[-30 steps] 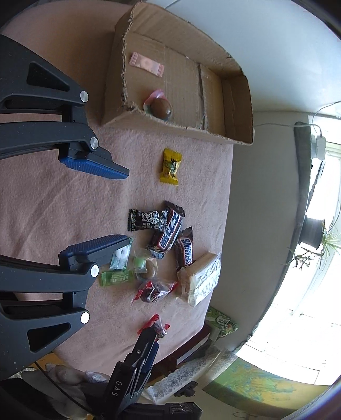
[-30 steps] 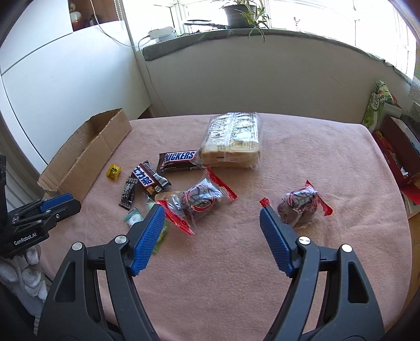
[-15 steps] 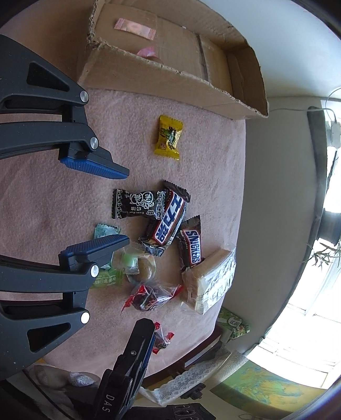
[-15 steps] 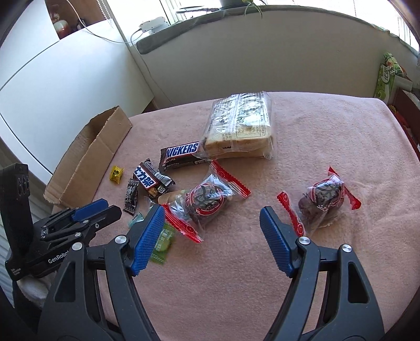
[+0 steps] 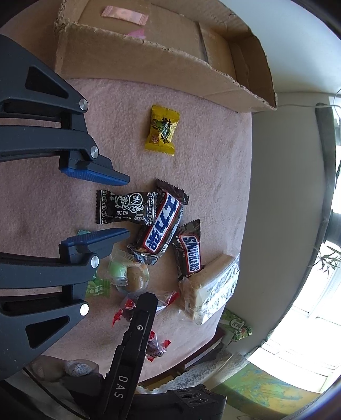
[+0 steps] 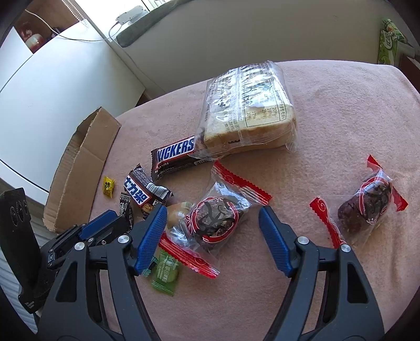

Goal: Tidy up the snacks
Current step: 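Grasp the red-trimmed cookie packet with the right tool while the left tool grasps the black candy packet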

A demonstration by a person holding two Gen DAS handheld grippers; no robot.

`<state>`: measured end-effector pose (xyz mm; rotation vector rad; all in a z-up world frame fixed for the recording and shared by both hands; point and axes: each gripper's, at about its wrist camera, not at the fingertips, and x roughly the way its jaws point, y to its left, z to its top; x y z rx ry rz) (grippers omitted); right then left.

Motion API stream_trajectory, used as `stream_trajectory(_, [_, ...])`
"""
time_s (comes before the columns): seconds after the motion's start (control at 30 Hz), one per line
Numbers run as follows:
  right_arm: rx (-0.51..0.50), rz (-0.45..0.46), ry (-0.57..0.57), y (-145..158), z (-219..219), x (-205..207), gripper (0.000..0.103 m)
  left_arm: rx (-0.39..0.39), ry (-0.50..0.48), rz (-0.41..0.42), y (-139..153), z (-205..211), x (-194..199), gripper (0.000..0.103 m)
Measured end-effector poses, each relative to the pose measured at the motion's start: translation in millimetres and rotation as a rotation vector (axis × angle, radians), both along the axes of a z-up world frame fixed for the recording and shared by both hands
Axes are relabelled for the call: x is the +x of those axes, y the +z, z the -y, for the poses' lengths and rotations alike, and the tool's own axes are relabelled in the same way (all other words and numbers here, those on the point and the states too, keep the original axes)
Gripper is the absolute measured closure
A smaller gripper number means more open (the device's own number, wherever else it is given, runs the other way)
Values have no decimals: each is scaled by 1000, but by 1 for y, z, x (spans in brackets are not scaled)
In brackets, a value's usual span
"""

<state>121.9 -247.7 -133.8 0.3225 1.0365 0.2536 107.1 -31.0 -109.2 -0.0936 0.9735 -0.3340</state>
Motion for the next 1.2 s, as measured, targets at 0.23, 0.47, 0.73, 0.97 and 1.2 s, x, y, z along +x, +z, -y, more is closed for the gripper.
stream_trajectory(0.23, [-37, -4, 13, -3, -3, 7, 51, 13, -9, -6, -4, 4, 2, 81])
stream_trajectory(0.47, [-115, 26, 58, -5, -13, 2, 66, 27, -10, 4, -4, 7, 2, 81])
stream_trajectory(0.73, [-105, 39, 57, -4, -7, -3, 68, 19, -1, 13, -1, 4, 0, 81])
stream_trajectory(0.97, [-100, 62, 45, 4, 2, -12, 68, 8, 4, 37, 10, -3, -6, 81])
stream_trajectory(1.2, [-102, 101, 39, 20, 0, -18, 68, -4, 12, 73, 23, -12, -13, 81])
